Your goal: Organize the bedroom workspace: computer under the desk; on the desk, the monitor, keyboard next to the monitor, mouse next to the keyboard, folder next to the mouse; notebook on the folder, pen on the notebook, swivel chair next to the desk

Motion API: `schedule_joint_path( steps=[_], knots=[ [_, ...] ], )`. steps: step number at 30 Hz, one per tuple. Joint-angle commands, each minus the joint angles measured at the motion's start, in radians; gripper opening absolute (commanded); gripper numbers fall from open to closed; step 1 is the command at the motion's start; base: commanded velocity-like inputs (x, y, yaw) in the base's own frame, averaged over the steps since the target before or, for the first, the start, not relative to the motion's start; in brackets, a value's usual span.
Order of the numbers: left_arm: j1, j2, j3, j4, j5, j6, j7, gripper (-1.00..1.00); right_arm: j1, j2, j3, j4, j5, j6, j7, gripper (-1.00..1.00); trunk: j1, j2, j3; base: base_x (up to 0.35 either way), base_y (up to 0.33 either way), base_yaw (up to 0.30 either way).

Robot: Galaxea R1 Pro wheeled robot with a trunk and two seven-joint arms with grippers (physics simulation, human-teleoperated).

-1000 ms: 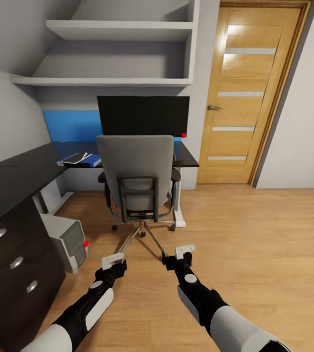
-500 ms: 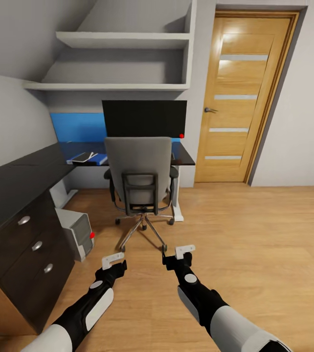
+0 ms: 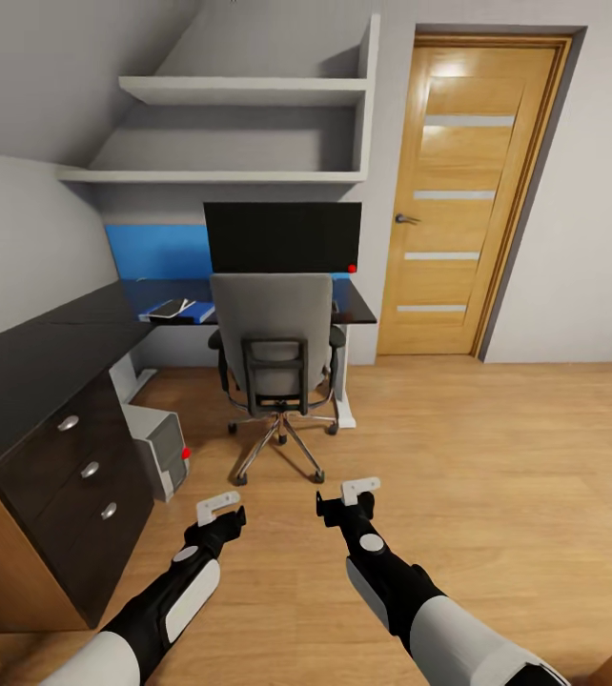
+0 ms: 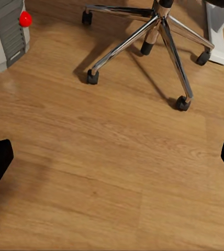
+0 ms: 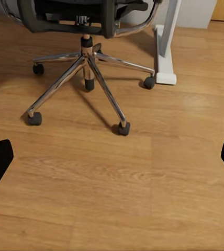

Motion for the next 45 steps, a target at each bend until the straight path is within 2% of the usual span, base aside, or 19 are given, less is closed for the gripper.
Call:
schedule_joint_path(
  steps=[1, 5, 11, 42, 45],
  knots=[
    [-0.001, 0.002, -0.007, -0.002, 0.023, 0.000, 0.009, 1.00, -0.002, 0.000, 0.008, 0.002, -0.011, -0.006, -0.007, 1.00, -0.004, 0.007, 0.002, -0.009, 0.000, 0.000],
    [-0.001, 0.002, -0.006, -0.002, 0.044, 0.001, 0.009, 1.00, -0.001, 0.000, 0.008, 0.002, -0.010, -0.006, -0.007, 1.00, -0.019, 0.035, 0.015, -0.004, 0.000, 0.000],
    [-0.001, 0.002, -0.006, -0.002, 0.056, 0.002, 0.010, 1.00, -0.001, 0.000, 0.008, 0.003, -0.009, -0.006, -0.007, 1.00, -0.042, 0.077, 0.034, -0.001, 0.000, 0.000],
    [-0.001, 0.002, -0.007, -0.001, 0.058, 0.002, 0.012, 1.00, -0.001, 0.000, 0.008, 0.013, -0.010, -0.006, -0.007, 1.00, -0.161, 0.294, 0.131, 0.000, 0.000, 0.000],
    [-0.001, 0.002, -0.007, 0.000, 0.059, 0.002, 0.011, 1.00, -0.001, 0.000, 0.008, 0.037, -0.011, -0.017, -0.007, 1.00, -0.173, 0.315, 0.140, 0.000, 0.000, 0.000]
  ],
)
